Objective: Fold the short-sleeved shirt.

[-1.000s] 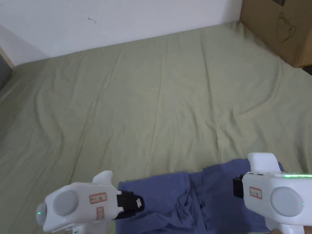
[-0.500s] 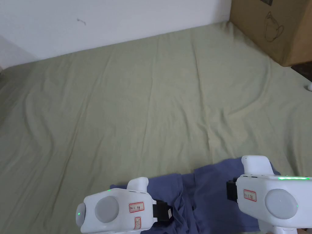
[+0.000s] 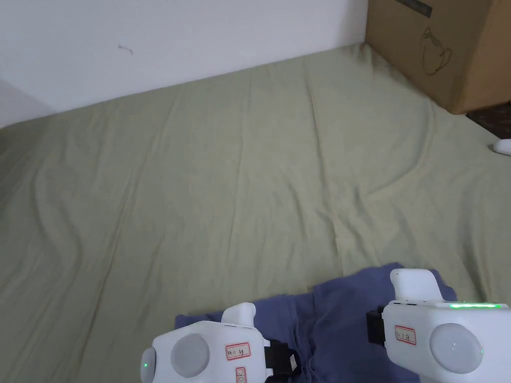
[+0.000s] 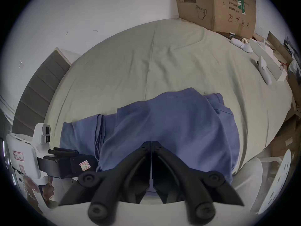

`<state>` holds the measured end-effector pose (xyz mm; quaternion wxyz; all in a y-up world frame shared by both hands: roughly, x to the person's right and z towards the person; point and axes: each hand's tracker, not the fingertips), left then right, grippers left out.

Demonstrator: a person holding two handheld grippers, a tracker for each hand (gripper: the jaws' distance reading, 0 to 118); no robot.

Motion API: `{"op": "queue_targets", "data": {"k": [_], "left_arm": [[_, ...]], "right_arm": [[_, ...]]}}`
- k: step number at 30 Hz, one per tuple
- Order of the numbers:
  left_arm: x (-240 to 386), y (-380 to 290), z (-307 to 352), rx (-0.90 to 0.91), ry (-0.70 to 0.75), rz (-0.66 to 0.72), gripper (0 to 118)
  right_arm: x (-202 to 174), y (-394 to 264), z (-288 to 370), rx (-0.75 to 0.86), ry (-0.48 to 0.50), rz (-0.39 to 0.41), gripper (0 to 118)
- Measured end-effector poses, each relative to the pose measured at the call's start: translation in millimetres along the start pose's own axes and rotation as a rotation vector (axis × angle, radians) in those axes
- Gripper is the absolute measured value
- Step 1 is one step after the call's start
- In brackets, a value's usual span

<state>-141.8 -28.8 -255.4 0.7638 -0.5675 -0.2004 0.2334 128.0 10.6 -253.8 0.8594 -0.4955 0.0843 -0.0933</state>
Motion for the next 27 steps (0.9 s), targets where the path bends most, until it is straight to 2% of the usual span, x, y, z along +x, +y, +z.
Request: {"op": "queue_targets", "data": {"k": [10,15,19,22,25,27], "left_arm": [[16,-11,-21,-0.083,-0.137,-0.009,1],[11,-15,-6,-0.045,-0.147,-0.01,1],[-13,-11,43,0.055,-0.169,0.006,1],[-45,-13,79,0.129,-0.135,0.029,1],[-85,-22,105,0.177,-0.048,0.111,1],[-110,-31,116,0.197,-0.051,0.186,1]], "right_arm": [[-12,-1,1,-0.013,0.006,0.034,2],[-14,-4,8,-0.014,-0.005,0.048,2],[-15,-3,12,-0.012,-0.02,0.054,2],[-18,-1,12,-0.008,-0.021,0.056,2],[-25,1,11,-0.008,-0.013,0.066,2],[-30,3,7,-0.012,-0.016,0.076,2]]}}
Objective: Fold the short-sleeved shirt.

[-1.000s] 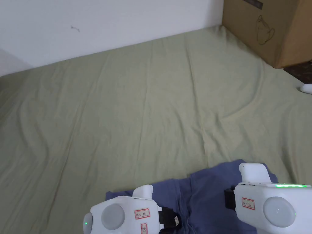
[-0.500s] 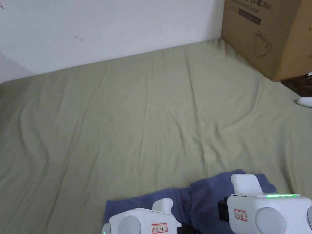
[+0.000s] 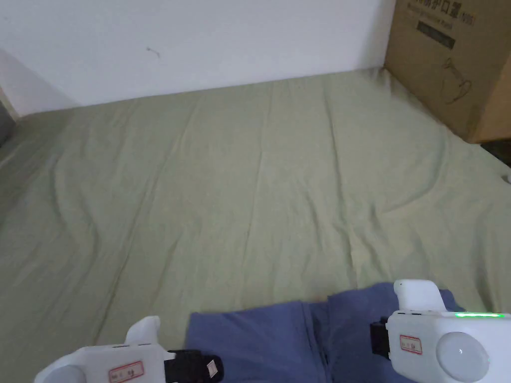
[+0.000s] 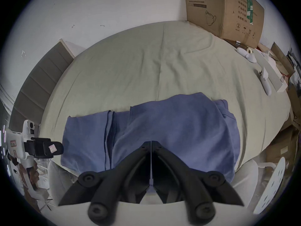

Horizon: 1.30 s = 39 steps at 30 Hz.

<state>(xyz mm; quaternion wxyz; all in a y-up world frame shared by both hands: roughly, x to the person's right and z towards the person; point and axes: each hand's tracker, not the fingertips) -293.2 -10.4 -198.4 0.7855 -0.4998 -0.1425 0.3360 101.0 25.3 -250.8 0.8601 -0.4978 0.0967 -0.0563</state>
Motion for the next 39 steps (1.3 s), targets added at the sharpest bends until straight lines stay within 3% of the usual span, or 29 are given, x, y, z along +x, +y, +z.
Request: {"op": "queue_targets", "data": {"k": [5,7,9,11,12,13,20,23,24,25,26,27,28,30,32,39], "left_arm": [[-28,-7,25,0.059,0.001,0.031,2],[-34,-5,25,0.059,0.004,0.021,12],[-36,-3,21,0.046,0.012,0.027,50],[-43,1,10,0.019,0.006,0.049,109],[-47,2,4,0.001,0.002,0.065,117],[-50,2,-1,0.002,-0.028,0.085,118],[-70,14,-26,0.044,-0.26,0.192,117],[-75,16,-31,0.012,-0.31,0.193,101],[-73,18,-33,0.0,-0.314,0.182,72],[-71,16,-43,-0.059,-0.185,0.172,9],[-78,12,-37,-0.069,-0.087,0.163,7],[-87,10,-35,-0.049,-0.152,0.153,7],[-84,12,-40,-0.026,-0.251,0.228,7],[-88,11,-32,-0.031,-0.269,0.294,7],[-82,16,-30,-0.032,-0.236,0.221,7],[-83,32,3,-0.023,-0.232,0.165,7]], "right_arm": [[-11,3,-4,-0.014,0.011,0.009,2],[-16,5,-6,-0.022,0.007,0.026,2],[-22,5,-8,-0.03,0.002,0.045,2],[-26,6,-9,-0.033,0.004,0.052,2],[-28,6,-10,-0.035,0.006,0.055,2],[-30,6,-10,-0.038,0.008,0.057,2],[-39,5,-18,-0.064,0.003,0.082,2],[-41,5,-20,-0.075,0.006,0.088,2],[-42,4,-21,-0.076,0.004,0.089,2],[-42,4,-21,-0.078,0.002,0.091,2],[-42,4,-22,-0.081,0.001,0.092,2],[-42,4,-23,-0.084,0.001,0.092,2],[-43,3,-23,-0.088,0.001,0.094,2],[-43,3,-23,-0.091,-0.002,0.098,2],[-42,3,-23,-0.095,-0.003,0.097,2],[-41,8,-17,-0.082,-0.01,0.089,2]]}}
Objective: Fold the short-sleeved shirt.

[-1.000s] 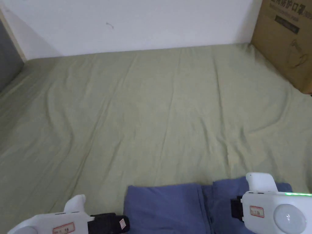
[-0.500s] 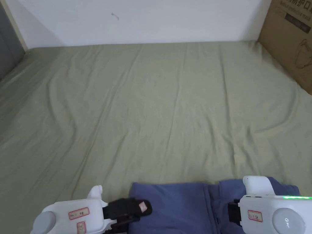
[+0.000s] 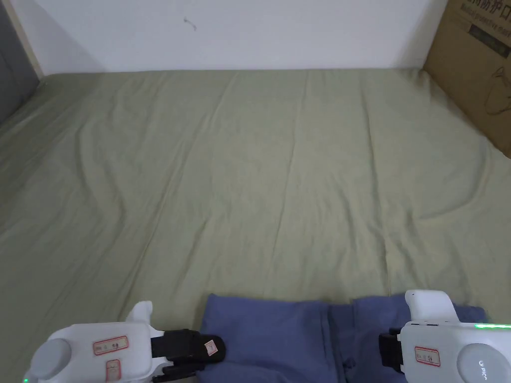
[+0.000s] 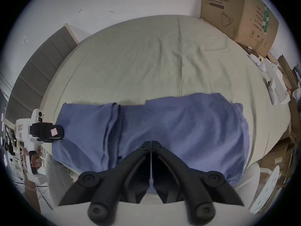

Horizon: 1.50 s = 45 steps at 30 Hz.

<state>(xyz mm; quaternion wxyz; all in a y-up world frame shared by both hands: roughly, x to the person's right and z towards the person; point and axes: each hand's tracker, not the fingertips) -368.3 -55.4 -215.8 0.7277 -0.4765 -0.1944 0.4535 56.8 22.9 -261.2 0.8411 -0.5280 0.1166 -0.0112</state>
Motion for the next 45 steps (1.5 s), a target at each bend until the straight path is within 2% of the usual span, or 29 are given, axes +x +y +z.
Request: {"op": "queue_targets", "data": {"k": [3,6,8,11,14,23,25,30,35,38,42,45], "left_arm": [[-1,11,26,0.025,0.08,-0.048,7],[-6,19,64,0.06,0.119,-0.043,7],[-13,24,92,0.09,0.194,-0.052,7],[-29,30,130,0.115,0.29,-0.019,7],[-37,31,156,0.153,0.326,-0.001,7],[19,22,140,0.228,0.411,-0.034,7],[44,20,139,0.233,0.368,-0.085,7],[118,12,117,0.208,0.275,-0.234,7],[163,13,58,0.115,0.224,-0.313,7],[175,13,9,0.027,0.192,-0.309,7],[186,1,-63,-0.078,0.229,-0.382,9],[181,-6,-108,-0.159,0.215,-0.314,11]], "right_arm": [[0,1,1,0.003,0.002,-0.01,2],[-3,3,0,0.001,0.001,-0.009,2],[-6,3,-2,-0.004,0.0,-0.002,2],[-9,2,-3,-0.005,0.011,0.002,2],[-13,1,-7,-0.013,0.018,0.005,2],[-16,0,-8,-0.025,0.025,0.027,2],[-11,0,-6,-0.016,0.024,0.02,2],[5,1,-2,-0.004,0.023,-0.019,2],[21,-3,1,0.014,0.038,-0.06,2],[31,-7,3,0.018,0.043,-0.08,2],[49,-14,2,0.015,0.046,-0.12,2],[63,-18,1,0.0,0.039,-0.148,2]]}}
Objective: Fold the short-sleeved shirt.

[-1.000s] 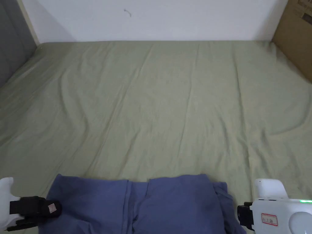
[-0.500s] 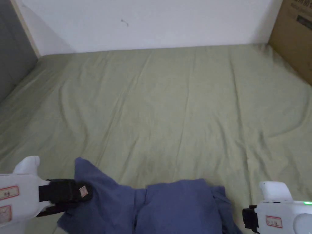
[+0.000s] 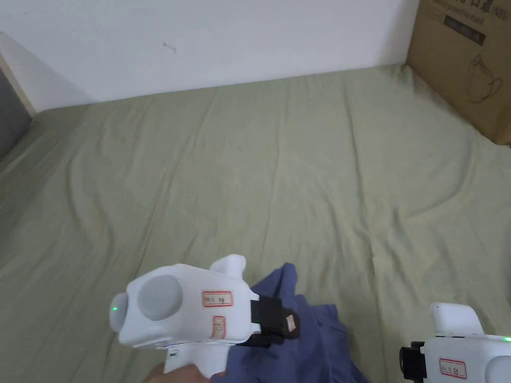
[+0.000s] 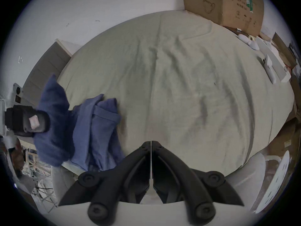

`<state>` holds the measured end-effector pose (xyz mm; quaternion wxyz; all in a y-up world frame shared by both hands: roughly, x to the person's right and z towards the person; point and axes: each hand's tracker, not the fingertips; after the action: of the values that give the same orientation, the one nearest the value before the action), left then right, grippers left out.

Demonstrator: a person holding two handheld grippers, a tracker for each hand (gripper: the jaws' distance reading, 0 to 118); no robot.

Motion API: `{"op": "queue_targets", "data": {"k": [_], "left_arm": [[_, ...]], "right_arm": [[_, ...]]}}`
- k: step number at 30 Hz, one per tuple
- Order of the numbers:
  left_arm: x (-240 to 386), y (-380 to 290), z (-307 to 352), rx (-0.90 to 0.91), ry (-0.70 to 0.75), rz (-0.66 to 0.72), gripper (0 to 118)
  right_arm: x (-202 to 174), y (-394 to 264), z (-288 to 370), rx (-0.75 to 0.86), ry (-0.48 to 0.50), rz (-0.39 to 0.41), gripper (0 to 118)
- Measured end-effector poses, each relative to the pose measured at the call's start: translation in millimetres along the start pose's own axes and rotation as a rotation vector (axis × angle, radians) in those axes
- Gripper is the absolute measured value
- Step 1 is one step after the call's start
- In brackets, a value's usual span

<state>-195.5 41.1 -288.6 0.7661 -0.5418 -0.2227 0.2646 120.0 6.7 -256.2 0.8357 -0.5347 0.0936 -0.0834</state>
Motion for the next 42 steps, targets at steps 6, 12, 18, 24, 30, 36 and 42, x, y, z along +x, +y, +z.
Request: {"op": "queue_targets", "data": {"k": [6,12,18,24,30,36,42], "left_arm": [[-14,2,-13,-0.033,-0.085,0.109,99],[-44,-5,53,0.161,-0.014,0.103,14],[-68,-22,37,0.149,0.195,0.089,0],[-41,-42,-34,0.013,0.022,0.045,0],[-13,-48,-77,-0.064,0.024,0.005,0],[7,-41,-88,-0.086,0.011,-0.031,0],[26,-52,-117,-0.19,0.007,-0.077,0]], "right_arm": [[14,-1,6,0.011,-0.015,-0.031,2],[7,0,1,0.01,-0.008,-0.026,2],[-5,-2,-5,0.005,0.014,0.004,2],[-5,-2,-8,-0.004,0.023,0.005,2],[4,-2,-8,-0.007,0.033,-0.009,2],[11,-1,-9,-0.007,0.031,-0.021,2],[15,0,-8,-0.012,0.015,-0.029,2]]}}
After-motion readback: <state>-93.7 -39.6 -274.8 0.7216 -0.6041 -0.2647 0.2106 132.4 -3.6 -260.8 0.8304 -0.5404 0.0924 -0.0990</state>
